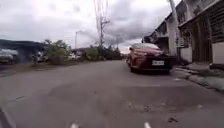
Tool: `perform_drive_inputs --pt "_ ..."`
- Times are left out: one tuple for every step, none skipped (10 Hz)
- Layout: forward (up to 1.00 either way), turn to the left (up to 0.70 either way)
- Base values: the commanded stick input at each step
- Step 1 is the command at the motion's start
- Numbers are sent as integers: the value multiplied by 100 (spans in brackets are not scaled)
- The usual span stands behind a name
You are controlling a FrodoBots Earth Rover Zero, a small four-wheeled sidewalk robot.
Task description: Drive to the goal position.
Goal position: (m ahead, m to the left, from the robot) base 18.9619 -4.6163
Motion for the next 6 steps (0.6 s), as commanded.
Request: perform_drive_inputs --pt "70 6" --pt "70 1" --pt "70 -17" --pt "70 7" --pt "70 7" --pt "70 0"
